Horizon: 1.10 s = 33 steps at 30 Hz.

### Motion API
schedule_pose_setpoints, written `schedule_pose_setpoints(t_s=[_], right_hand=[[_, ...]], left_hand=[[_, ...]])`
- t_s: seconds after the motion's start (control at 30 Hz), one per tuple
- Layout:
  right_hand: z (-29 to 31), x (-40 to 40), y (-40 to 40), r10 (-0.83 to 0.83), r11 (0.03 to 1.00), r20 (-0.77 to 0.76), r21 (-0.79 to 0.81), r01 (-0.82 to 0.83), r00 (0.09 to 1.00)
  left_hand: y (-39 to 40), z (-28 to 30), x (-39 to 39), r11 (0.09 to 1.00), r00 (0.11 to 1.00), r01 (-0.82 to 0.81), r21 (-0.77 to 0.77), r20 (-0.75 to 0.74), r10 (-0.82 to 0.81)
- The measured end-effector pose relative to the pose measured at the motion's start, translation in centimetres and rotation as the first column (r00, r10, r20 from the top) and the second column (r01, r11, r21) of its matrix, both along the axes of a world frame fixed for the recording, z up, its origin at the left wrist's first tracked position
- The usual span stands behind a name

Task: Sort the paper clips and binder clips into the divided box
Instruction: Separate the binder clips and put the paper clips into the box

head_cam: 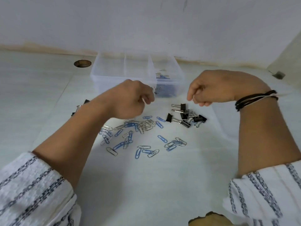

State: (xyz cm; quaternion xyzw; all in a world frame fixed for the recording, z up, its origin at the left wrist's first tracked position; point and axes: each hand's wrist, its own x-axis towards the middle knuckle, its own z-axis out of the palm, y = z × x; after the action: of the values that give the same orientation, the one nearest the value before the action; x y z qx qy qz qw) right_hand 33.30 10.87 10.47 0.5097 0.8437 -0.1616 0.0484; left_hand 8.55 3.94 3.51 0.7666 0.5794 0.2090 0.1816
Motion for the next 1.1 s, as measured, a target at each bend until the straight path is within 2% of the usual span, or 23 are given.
schedule_pose_setpoints(t_s=[0.17,0.27,0.37,0.5,0.7,0.8,0.93,1.1], right_hand=[[-0.4,1.6,-0.9,-0.037,0.982,0.06,-0.183,0.047,0.998],[-1.0,1.6,-1.2,-0.062,0.976,0.105,-0.2,0.082,0.993],[-1.6,1.7,-1.5,-0.073,0.975,0.158,-0.197,0.104,0.985],[-2.0,2.4,-2.0,-0.069,0.978,0.182,-0.184,0.103,0.981],[-3.1,3.8,-3.7,-0.016,1.0,0.18,0.014,0.014,0.983],[-4.9,3.8,-4.3,0.004,1.0,0.196,-0.013,-0.001,0.981],[-5.7,4.1,-5.5,0.012,0.999,0.116,-0.052,-0.006,0.993],[-6.3,3.9,-8.1,0.085,0.994,0.031,-0.072,-0.082,0.996]], left_hand=[[-0.3,-2.4,4.4,0.959,0.96,0.279,0.049,-0.051,-0.276],[0.2,-3.7,5.2,0.939,0.931,0.343,0.035,-0.148,-0.335],[0.6,-4.2,5.1,0.945,0.934,0.325,0.03,-0.164,-0.316],[0.8,-4.0,5.2,0.942,0.941,0.293,0.163,-0.222,-0.254],[0.3,-4.2,6.3,0.939,0.922,0.321,0.122,-0.268,-0.28],[0.5,-4.5,6.4,0.948,0.928,0.288,0.133,-0.281,-0.243],[0.7,-4.8,6.3,0.955,0.933,0.251,0.157,-0.301,-0.196],[0.9,-3.1,4.0,0.968,0.977,0.143,0.206,-0.184,-0.105]])
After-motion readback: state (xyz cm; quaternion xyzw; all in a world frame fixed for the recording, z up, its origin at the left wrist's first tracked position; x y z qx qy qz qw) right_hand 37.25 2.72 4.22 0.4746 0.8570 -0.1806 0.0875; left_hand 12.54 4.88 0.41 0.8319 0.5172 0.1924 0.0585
